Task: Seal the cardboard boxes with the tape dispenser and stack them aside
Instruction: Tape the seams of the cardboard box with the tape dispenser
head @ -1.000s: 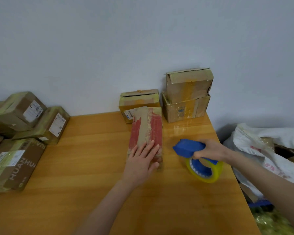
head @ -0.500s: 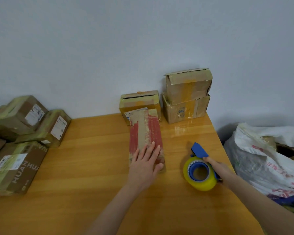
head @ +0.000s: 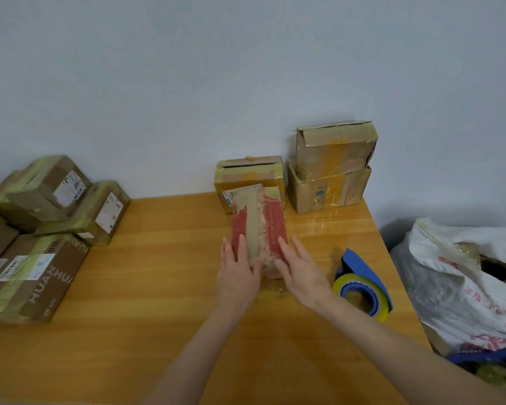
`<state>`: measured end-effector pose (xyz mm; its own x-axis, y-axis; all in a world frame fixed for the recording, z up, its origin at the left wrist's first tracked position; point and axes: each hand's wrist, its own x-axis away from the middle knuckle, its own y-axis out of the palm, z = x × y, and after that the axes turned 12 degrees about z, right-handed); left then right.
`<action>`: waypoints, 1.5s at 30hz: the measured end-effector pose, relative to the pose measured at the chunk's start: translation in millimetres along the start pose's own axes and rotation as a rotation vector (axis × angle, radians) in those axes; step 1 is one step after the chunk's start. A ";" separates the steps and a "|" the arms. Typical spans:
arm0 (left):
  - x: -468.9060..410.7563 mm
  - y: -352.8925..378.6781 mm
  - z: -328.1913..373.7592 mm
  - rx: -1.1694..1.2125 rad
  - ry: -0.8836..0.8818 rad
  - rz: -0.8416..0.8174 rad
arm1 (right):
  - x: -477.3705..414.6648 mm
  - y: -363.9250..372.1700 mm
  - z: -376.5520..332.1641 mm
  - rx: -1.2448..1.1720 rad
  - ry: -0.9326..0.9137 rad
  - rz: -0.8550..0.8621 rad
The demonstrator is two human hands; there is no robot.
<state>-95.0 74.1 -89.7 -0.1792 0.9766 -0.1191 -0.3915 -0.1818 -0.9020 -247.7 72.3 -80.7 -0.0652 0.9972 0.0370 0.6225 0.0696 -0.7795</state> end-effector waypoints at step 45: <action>-3.4 1.3 -35.5 0.478 -0.107 0.119 | 2.5 -10.8 27.2 -0.028 0.067 0.151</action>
<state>-62.9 74.6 -105.2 -0.3298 0.9330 -0.1437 -0.7277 -0.3483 -0.5910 -275.7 73.3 -89.2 0.0823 0.9959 -0.0372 0.6431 -0.0816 -0.7614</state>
